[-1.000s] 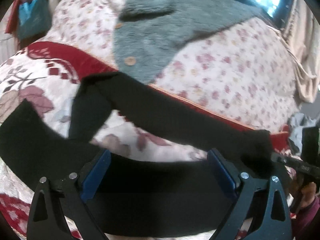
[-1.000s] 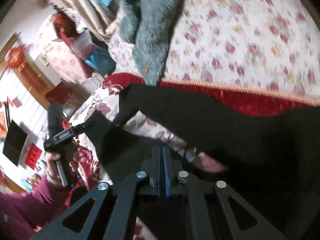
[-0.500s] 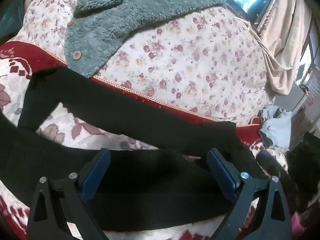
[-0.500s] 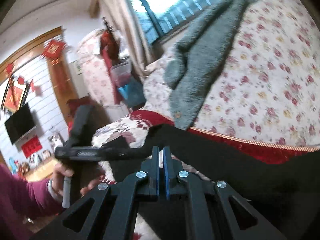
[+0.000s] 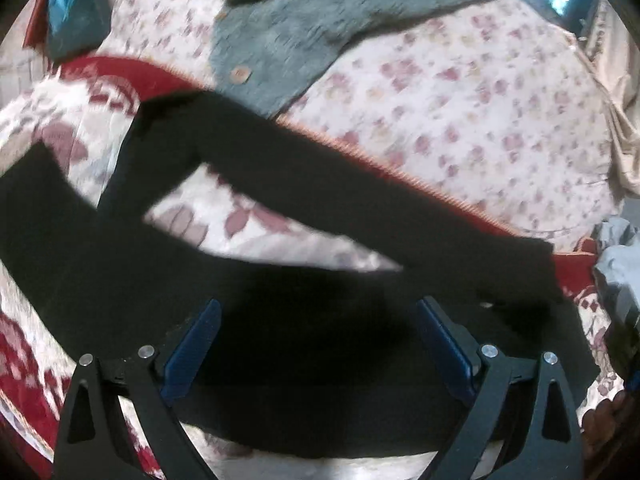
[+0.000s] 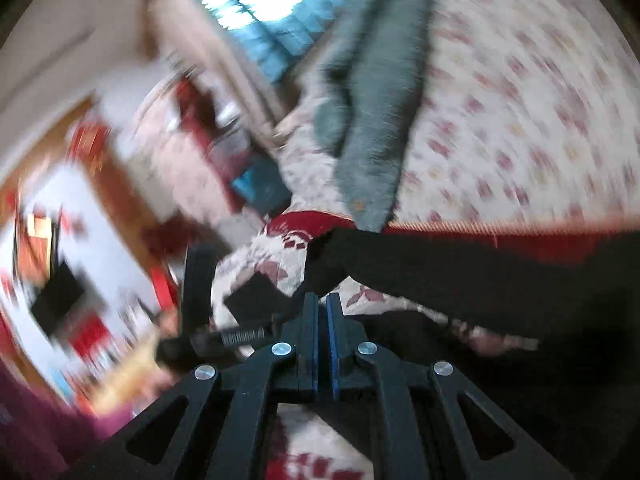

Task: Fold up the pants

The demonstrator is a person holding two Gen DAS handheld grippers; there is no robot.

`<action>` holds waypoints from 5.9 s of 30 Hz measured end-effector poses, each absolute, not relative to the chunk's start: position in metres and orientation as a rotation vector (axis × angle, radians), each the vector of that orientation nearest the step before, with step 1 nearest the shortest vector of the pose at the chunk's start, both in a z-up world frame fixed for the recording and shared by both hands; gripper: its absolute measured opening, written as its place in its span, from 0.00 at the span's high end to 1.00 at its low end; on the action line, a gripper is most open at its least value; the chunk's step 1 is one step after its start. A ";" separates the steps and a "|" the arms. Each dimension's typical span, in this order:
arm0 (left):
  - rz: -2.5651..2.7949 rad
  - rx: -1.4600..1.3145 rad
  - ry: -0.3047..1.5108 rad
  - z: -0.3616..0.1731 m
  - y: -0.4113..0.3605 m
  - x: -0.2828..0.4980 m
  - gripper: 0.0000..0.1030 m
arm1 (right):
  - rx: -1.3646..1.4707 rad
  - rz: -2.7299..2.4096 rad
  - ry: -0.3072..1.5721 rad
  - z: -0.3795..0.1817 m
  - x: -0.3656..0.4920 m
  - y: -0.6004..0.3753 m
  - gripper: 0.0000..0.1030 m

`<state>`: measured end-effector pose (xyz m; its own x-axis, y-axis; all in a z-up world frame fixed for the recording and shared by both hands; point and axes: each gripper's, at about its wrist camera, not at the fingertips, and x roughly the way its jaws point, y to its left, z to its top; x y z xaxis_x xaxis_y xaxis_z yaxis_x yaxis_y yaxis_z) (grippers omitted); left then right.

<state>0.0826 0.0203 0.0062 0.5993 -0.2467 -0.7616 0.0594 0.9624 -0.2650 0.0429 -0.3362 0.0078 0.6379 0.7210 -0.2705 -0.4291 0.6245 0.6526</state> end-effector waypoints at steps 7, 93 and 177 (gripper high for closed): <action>-0.220 -0.256 0.906 -0.002 0.013 0.074 0.06 | 0.594 0.702 0.493 0.013 0.035 -0.341 0.91; -0.078 0.004 0.928 -0.056 -0.005 0.112 0.00 | 0.632 0.234 0.641 -0.007 0.025 -0.384 0.00; -0.077 0.089 0.781 0.011 0.020 0.082 0.00 | 0.345 0.356 0.908 -0.010 0.064 -0.339 0.00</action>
